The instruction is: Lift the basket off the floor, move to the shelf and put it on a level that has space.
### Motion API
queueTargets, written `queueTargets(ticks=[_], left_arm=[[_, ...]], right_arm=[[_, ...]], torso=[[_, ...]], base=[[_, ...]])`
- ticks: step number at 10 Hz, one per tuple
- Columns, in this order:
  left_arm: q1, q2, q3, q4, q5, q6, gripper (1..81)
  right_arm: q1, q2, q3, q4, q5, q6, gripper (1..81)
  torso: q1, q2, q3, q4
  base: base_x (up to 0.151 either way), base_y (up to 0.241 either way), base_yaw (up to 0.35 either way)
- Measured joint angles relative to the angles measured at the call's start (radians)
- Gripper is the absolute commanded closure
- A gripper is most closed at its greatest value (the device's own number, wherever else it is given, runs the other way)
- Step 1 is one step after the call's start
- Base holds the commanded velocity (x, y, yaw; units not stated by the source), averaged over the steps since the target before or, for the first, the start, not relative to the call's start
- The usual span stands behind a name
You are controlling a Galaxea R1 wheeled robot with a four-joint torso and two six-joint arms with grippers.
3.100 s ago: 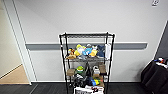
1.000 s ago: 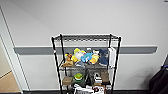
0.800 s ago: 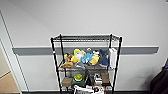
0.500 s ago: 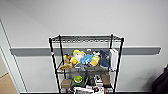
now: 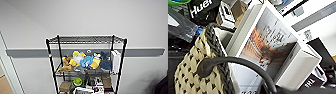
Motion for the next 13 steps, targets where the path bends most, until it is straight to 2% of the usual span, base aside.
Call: queueTargets(ticks=[5, 9, 13], left_arm=[[0.003, -0.003, 0.007, 0.0, -0.004, 0.001, 81.1], [0.045, -0.029, 0.057, 0.003, -0.002, 0.005, 81.1], [0.048, -0.028, 0.072, 0.004, -0.007, 0.008, 81.1]], right_arm=[[0.0, 0.0, 0.006, 0.0, 0.0, -0.001, 81.1], [-0.028, -0.035, 0.09, -0.006, 0.023, 0.0, 81.1], [-0.039, -0.047, 0.104, -0.009, 0.041, -0.001, 81.1]], torso=[[0.0, 0.0, 0.0, 0.0], [0.0, 0.0, 0.0, 0.0], [-0.001, 0.0, 0.0, 0.0]], base=[[0.11, 0.0, 0.0], [0.084, 0.0, 0.0], [0.104, 0.0, 0.0]])
